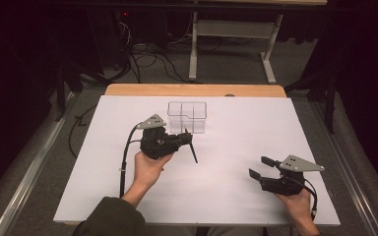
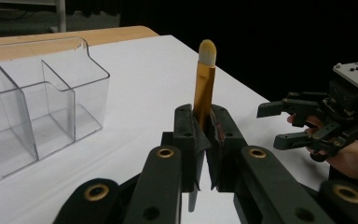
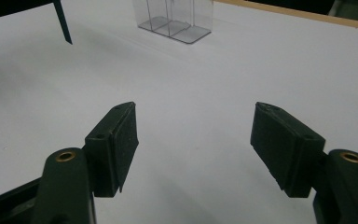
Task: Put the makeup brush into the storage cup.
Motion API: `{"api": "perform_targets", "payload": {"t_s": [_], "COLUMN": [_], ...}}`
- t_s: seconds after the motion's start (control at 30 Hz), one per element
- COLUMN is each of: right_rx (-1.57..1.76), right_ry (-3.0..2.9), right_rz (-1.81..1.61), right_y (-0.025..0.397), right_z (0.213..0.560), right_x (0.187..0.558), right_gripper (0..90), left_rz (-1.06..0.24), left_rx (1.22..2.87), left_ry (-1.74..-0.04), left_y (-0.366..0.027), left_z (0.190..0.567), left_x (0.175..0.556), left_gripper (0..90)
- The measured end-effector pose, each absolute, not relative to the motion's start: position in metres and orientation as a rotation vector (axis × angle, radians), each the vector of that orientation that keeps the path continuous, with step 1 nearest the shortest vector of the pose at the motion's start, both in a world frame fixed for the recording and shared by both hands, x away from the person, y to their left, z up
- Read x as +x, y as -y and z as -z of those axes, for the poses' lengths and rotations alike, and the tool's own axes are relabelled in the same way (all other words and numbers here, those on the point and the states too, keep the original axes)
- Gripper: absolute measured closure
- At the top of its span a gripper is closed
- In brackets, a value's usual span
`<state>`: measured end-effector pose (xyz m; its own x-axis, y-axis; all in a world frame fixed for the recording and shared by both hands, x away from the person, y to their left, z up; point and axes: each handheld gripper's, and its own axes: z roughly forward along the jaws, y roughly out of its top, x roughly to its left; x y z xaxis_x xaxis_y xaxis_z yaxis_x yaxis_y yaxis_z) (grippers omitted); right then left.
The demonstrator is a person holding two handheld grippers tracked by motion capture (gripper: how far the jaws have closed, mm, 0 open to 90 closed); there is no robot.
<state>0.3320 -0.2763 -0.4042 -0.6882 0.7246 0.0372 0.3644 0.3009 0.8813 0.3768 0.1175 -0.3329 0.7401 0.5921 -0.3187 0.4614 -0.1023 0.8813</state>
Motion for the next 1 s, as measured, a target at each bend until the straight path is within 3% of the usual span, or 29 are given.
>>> {"api": "perform_targets", "payload": {"t_s": [1.0], "right_rx": [0.972], "right_ry": [-2.200], "right_rz": [-1.355], "right_y": [0.276], "right_z": [0.404], "right_x": [0.332], "right_gripper": [32.6], "left_rz": [-0.214], "left_rx": [1.749], "left_ry": [-0.867], "left_y": [-0.115], "left_z": [0.306], "left_x": [0.415], "left_gripper": [83.4]}}
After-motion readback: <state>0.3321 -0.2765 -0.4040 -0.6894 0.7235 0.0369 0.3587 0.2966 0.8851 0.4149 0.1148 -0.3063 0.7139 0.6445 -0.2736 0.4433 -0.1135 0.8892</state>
